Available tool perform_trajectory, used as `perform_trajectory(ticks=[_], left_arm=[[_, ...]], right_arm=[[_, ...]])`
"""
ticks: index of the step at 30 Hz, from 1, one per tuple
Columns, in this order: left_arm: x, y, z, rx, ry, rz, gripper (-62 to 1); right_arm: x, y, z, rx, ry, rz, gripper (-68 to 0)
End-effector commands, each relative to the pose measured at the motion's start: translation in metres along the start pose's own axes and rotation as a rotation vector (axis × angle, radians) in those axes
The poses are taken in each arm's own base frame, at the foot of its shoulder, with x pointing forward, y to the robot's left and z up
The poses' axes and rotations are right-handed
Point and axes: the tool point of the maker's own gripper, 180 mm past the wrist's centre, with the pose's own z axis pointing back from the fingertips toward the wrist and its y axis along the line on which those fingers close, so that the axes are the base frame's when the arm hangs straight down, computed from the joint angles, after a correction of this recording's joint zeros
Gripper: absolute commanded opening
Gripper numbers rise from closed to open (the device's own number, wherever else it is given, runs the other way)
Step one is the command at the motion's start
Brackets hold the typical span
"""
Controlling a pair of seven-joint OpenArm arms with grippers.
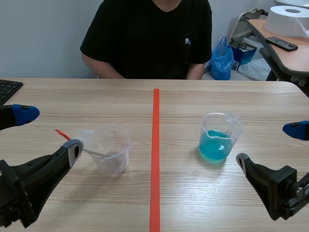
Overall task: Do the redox reaction experiment.
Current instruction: 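Lift the metal plate out of the left beaker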
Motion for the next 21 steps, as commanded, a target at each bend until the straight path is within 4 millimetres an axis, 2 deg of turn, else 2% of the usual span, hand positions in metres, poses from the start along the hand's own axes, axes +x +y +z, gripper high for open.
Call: perform_trajectory(ticks=[1,21], left_arm=[[0.0099,-0.0016,-0.0012,-0.001,-0.038,0.008,1.4],[0.0098,-0.0017,-0.0011,-0.001,-0.037,0.008,1.4]], right_arm=[[0.0106,0.0022,-0.0002,0.011,-0.036,0.003,0.4],[0.0105,0.0049,-0.0001,0.027,-0.035,0.003,0.4]])
